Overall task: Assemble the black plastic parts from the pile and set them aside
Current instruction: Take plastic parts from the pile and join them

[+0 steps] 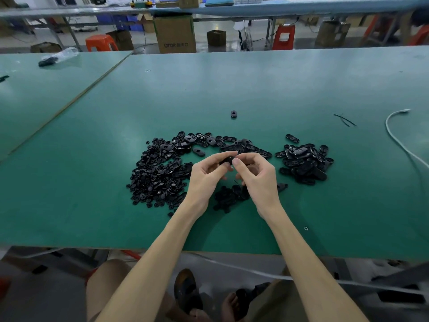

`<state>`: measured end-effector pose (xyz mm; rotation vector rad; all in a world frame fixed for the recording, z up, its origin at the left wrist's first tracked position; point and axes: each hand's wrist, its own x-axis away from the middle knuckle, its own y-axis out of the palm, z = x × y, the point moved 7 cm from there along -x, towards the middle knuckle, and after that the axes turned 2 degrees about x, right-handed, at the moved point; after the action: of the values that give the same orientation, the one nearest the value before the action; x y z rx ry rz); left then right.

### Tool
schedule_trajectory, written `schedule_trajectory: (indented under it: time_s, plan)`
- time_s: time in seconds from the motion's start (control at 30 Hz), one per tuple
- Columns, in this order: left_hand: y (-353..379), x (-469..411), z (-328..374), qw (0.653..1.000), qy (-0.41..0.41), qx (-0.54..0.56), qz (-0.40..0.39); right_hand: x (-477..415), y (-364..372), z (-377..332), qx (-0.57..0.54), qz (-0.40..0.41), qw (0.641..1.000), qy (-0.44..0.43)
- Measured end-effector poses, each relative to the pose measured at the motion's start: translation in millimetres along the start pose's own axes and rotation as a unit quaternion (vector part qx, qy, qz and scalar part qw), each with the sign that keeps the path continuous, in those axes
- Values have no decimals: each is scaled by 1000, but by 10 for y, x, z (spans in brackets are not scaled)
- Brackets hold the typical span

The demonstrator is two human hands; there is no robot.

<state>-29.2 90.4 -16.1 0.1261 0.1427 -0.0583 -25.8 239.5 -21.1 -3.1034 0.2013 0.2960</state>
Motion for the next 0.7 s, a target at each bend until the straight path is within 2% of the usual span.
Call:
schedule_trajectory:
  time_s: [0.7]
  plan:
    - [2,-11,-25,1000,4,16,-9,-2,-58,8,7,16,1000,-7]
